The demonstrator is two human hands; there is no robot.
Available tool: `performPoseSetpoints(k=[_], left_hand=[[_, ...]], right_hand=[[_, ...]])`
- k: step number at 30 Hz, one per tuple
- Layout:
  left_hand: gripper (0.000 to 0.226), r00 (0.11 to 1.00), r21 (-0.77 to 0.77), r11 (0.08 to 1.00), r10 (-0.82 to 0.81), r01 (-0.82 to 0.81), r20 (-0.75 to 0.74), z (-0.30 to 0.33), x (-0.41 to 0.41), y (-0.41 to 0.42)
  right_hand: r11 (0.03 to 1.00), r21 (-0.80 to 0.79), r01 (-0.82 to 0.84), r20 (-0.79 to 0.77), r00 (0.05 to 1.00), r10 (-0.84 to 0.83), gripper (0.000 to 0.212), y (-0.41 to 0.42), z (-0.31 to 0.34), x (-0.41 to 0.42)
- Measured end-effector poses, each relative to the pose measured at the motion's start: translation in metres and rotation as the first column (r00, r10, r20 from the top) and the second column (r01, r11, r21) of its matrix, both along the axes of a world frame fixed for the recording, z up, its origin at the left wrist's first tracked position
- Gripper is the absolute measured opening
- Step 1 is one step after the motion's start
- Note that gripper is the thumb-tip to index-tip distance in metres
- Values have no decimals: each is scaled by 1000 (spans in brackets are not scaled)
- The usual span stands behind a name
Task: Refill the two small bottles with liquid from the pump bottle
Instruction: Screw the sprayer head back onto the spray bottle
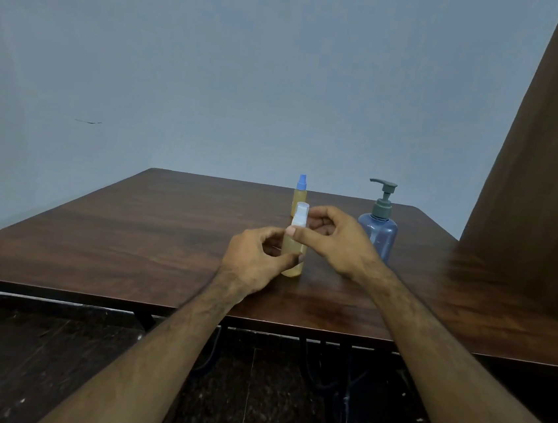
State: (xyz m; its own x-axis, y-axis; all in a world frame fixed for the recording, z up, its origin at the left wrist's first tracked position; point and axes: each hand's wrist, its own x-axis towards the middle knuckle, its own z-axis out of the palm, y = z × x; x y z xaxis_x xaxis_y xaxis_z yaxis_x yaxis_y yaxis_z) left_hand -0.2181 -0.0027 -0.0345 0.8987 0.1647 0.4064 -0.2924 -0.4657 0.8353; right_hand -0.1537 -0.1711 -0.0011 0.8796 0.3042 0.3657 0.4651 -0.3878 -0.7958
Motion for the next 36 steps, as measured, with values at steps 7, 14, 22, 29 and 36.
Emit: performPoseSetpoints(k=[7,14,22,29,36], left_hand=[[42,1000,-9,1000,-6,6,-3,0,0,0],[37,1000,-16,1000,-20,20,-1,0,0,-1],[40,1000,-24,1000,-15,15,-15,-1,2,0],[42,999,4,1000,-15,15,-30,0,1,1],[48,999,42,999,-26,27,-40,1,1,1]], right_hand=[[1000,3,-3,21,1000,3,22,-2,1,-1],[1000,-4,-3,35,999,3,18,0,-2,-2],[999,-31,-18,32,999,19,23,1,0,-1],[997,-82,6,39,999,-3,47,6,4,-5],[970,-198,142,105,987,-123,42,7,8,-8]])
